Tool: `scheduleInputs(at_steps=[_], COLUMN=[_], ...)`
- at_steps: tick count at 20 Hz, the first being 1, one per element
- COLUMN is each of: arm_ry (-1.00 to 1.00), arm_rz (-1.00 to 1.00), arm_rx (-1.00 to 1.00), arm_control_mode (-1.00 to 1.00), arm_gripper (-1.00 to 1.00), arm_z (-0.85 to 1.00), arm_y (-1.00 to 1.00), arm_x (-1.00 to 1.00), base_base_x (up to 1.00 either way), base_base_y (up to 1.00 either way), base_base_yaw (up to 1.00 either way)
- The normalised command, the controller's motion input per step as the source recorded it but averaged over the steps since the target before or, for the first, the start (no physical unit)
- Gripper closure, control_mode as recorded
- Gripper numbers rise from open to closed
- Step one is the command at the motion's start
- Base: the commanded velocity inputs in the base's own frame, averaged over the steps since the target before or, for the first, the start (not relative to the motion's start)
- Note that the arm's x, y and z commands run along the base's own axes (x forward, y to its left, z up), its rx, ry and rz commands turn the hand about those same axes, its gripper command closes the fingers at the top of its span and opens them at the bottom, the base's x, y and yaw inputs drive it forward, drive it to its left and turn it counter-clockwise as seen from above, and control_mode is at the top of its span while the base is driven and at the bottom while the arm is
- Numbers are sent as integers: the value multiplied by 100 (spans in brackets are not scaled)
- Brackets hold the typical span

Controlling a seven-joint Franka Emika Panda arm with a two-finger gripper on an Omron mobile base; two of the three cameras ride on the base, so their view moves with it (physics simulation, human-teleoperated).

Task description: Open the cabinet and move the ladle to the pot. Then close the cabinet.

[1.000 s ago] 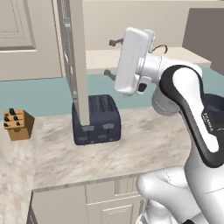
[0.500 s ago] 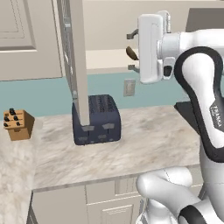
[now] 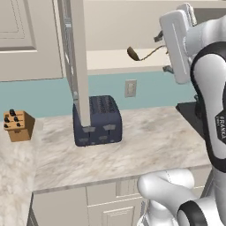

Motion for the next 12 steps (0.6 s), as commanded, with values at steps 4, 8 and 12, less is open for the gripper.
scheduleInputs(at_steps=[4, 8, 12], arm_ry=[-10, -9, -9], arm_rz=[-32, -31, -28], arm_rx=[-25, -20, -15], arm_control_mode=[-100, -100, -100], arm_gripper=[-100, -100, -100], arm_z=[-42, -32, -24], arm_y=[-66, -83, -68], arm_x=[-23, 0, 5], base_base_x=[0, 0, 0], base_base_y=[0, 0, 0], base_base_yaw=[0, 0, 0])
